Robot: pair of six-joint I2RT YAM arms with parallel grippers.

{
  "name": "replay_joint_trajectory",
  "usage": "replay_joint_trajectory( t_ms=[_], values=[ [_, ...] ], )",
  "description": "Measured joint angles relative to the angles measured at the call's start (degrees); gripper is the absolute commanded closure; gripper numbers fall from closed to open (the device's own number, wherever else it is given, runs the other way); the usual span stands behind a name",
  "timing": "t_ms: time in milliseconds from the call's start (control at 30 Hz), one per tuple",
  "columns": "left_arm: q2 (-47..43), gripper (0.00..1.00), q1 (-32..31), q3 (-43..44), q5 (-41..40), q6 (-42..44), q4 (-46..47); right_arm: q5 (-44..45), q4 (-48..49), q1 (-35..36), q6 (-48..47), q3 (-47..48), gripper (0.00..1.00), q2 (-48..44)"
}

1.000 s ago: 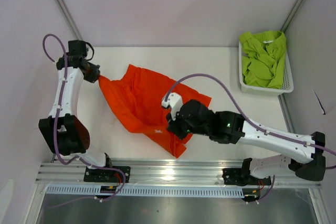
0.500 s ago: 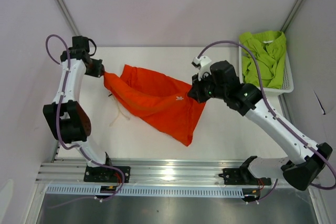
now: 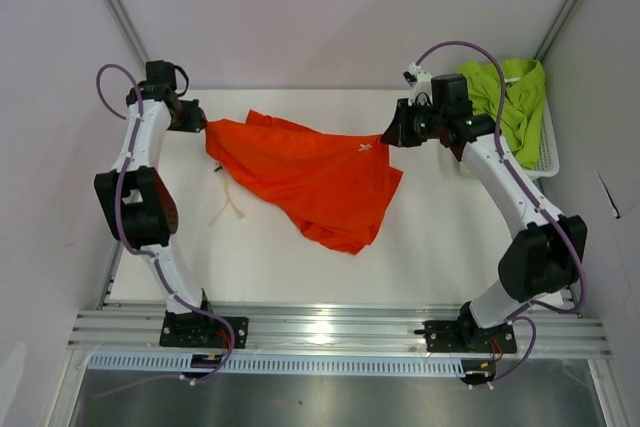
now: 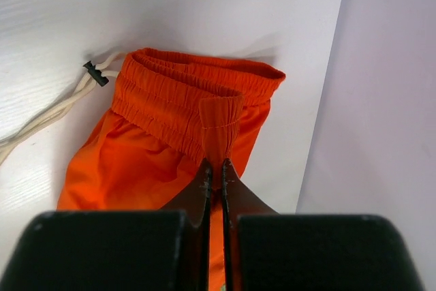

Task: Fold and stack the shorts
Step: Fold the shorts

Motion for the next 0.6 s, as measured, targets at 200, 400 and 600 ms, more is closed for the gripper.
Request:
replay_joint_trajectory(
  t_ms=[200, 400, 600],
  values=[
    [7.6, 1.0, 0.0, 5.3, 1.5, -1.2, 1.7, -2.4, 2.6, -1.6, 1.9, -0.4, 1.0, 4.9],
    [9.8, 1.0, 0.4, 7.9, 2.9, -1.2, 3.7, -3.7, 4.3, 0.9, 2.1, -0.3, 1.0, 5.0],
    [9.7, 1.0, 2.3, 8.6, 3.4, 0.8, 3.6, -2.1, 3.1, 12.0, 1.8, -0.4, 1.0, 1.8]
  ],
)
